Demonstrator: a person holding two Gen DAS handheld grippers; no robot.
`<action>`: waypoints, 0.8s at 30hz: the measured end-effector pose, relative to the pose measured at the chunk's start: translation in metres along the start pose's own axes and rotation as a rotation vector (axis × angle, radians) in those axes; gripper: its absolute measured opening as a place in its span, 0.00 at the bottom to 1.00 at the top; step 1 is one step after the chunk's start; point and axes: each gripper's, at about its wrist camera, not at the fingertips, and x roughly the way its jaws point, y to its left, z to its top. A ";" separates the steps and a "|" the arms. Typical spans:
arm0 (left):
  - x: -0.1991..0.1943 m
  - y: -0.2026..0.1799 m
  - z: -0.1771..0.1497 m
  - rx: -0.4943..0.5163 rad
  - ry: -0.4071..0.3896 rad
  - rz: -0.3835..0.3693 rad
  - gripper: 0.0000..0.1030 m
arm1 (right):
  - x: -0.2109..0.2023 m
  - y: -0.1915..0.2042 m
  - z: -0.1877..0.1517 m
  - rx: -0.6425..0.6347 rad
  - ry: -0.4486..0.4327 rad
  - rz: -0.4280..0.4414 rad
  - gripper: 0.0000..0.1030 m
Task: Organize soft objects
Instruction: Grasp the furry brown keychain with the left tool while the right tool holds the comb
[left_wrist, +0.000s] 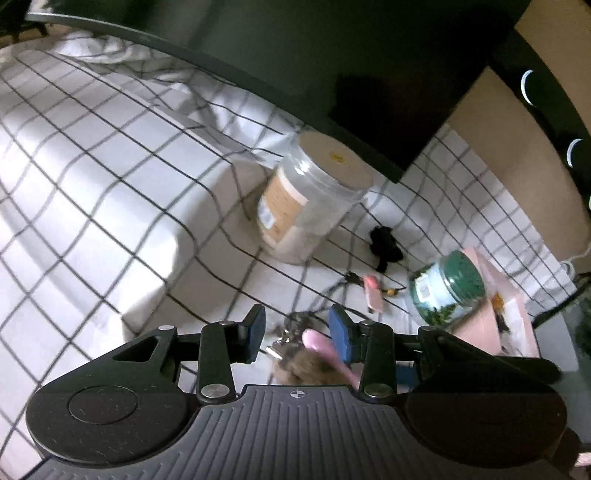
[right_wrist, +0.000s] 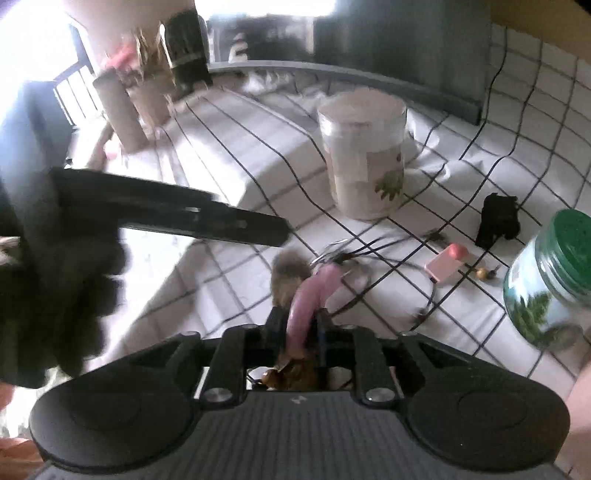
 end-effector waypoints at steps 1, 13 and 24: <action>-0.002 0.002 0.000 -0.005 -0.005 0.018 0.41 | -0.008 0.001 -0.004 0.003 -0.019 -0.025 0.36; -0.016 0.004 -0.021 -0.003 0.047 -0.005 0.41 | -0.018 -0.010 -0.014 0.012 -0.072 -0.149 0.45; 0.008 -0.004 -0.023 -0.094 0.118 -0.025 0.41 | 0.019 -0.028 -0.009 -0.017 0.001 -0.209 0.33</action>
